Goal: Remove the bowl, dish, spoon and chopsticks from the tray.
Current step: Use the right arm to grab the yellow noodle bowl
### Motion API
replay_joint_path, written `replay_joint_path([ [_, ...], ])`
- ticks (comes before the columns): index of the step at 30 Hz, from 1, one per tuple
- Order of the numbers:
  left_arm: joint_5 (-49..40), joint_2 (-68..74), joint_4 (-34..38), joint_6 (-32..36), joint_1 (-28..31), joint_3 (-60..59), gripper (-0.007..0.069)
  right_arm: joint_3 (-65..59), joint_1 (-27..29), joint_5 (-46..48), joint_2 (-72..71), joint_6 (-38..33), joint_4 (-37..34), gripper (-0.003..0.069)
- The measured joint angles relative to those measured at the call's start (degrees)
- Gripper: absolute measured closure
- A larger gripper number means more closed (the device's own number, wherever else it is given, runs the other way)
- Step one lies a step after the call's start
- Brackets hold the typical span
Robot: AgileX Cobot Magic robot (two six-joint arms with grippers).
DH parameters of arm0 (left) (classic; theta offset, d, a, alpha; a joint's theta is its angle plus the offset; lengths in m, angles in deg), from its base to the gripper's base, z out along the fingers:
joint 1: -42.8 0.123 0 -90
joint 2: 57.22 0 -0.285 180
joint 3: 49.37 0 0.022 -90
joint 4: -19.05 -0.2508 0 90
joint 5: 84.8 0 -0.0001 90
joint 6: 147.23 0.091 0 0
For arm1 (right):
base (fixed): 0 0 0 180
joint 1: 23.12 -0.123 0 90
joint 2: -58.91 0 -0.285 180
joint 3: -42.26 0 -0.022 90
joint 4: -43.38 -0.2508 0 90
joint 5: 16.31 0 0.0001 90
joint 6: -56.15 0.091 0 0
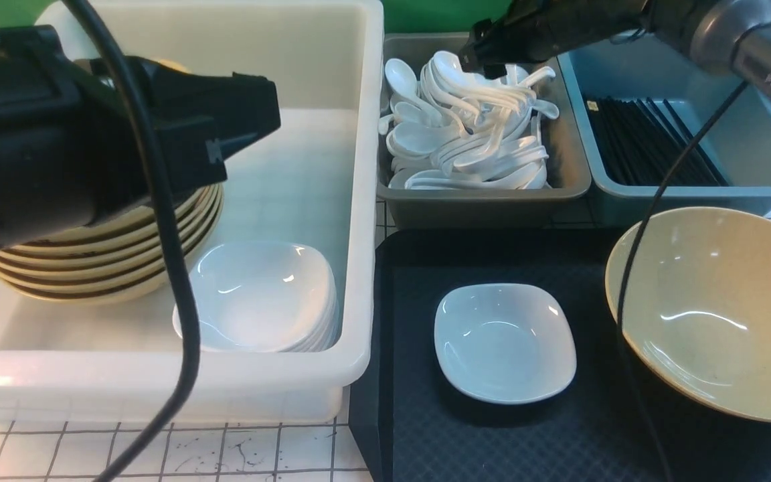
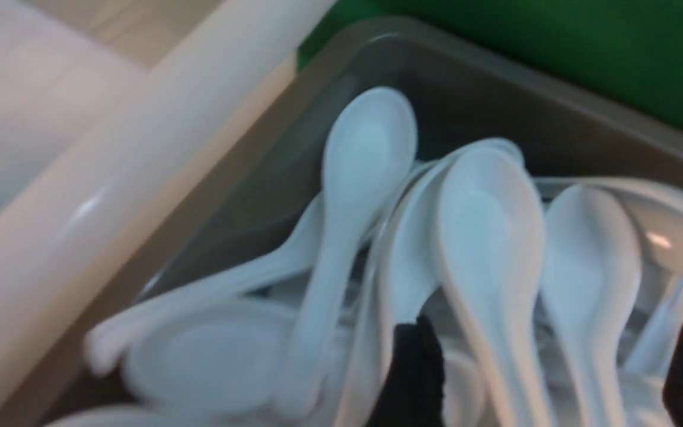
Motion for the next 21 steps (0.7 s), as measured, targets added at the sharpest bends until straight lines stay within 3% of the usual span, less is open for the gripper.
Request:
replay_joint_path([
  [5, -0.80, 0.00, 0.00, 0.37, 0.00, 0.00, 0.0625, 0.07, 0.00, 15.74, -7.59, 2.04, 1.06, 0.0197],
  [8, -2.17, 0.00, 1.32, 1.97, 0.00, 0.00, 0.0625, 0.19, 0.00, 30.65, -13.79, 3.29, 1.79, 0.0379],
  [12, -5.11, 0.00, 5.98, 4.71, 0.00, 0.00, 0.0625, -0.21, 0.00, 32.48, -18.30, 3.81, 3.75, 0.0564],
  [18, -7.70, 0.00, 12.34, 14.09, 0.00, 0.00, 0.0625, -8.46, 0.00, 32.48, -28.09, 9.02, 7.86, 0.0628],
  [21, -9.92, 0.00, 15.73, 17.51, 0.00, 0.00, 0.0625, -24.64, -0.66, 32.48, -39.48, 10.63, 10.22, 0.0622],
])
